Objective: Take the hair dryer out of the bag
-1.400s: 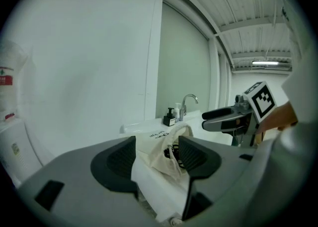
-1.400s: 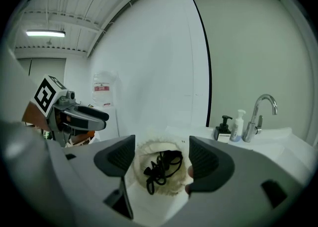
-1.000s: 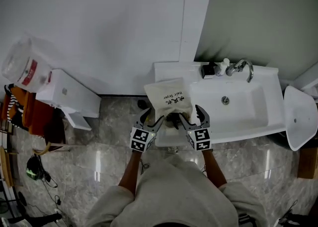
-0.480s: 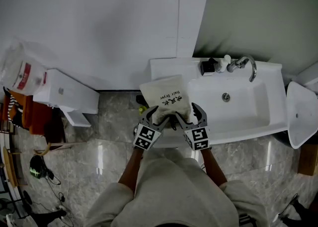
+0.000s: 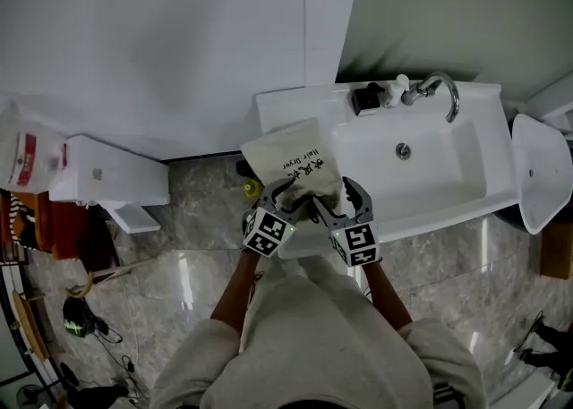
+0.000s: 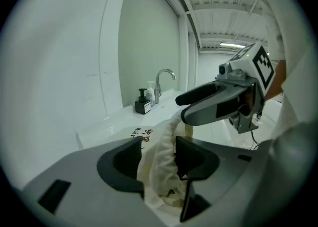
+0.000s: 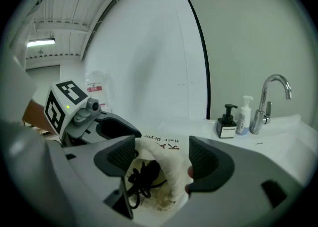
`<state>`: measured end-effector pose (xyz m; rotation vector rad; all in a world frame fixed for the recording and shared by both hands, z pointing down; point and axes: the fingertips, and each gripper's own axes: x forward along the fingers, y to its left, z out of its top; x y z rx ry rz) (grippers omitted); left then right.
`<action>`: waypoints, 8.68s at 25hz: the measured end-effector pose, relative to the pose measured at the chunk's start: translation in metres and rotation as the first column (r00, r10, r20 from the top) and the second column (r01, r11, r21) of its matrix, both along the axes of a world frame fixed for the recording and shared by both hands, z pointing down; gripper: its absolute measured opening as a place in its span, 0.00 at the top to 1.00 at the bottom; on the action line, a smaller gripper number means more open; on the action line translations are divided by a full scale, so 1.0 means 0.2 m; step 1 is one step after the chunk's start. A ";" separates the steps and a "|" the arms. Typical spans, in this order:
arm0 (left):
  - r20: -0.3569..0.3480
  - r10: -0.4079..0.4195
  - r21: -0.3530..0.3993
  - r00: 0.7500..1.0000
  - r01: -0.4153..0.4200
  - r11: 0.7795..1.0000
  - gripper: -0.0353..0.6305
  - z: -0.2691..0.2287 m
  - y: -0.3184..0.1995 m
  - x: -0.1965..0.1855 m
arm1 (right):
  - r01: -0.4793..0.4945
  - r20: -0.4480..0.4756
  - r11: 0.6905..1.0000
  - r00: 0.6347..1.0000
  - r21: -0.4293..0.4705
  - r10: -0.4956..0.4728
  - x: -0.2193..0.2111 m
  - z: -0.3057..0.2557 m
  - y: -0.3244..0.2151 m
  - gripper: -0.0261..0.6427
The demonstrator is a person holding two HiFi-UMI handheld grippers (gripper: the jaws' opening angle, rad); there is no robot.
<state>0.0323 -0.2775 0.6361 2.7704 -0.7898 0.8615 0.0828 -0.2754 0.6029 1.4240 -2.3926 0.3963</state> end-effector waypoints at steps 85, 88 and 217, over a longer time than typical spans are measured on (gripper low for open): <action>-0.160 0.153 -0.137 0.975 -0.175 0.975 0.90 -0.02 -0.16 -0.04 | -0.135 -0.092 0.846 0.990 -0.515 0.102 -0.21 0.69 0.09 0.62; -0.156 0.152 -0.136 0.976 -0.174 0.975 0.90 -0.02 -0.15 -0.04 | -0.135 -0.105 0.850 0.990 -0.510 0.095 -0.17 0.66 0.17 0.62; -0.169 0.032 -0.153 0.985 -0.058 0.986 0.91 -0.02 -0.11 -0.08 | -0.195 0.047 0.963 0.977 -0.186 0.207 0.11 0.04 0.31 0.70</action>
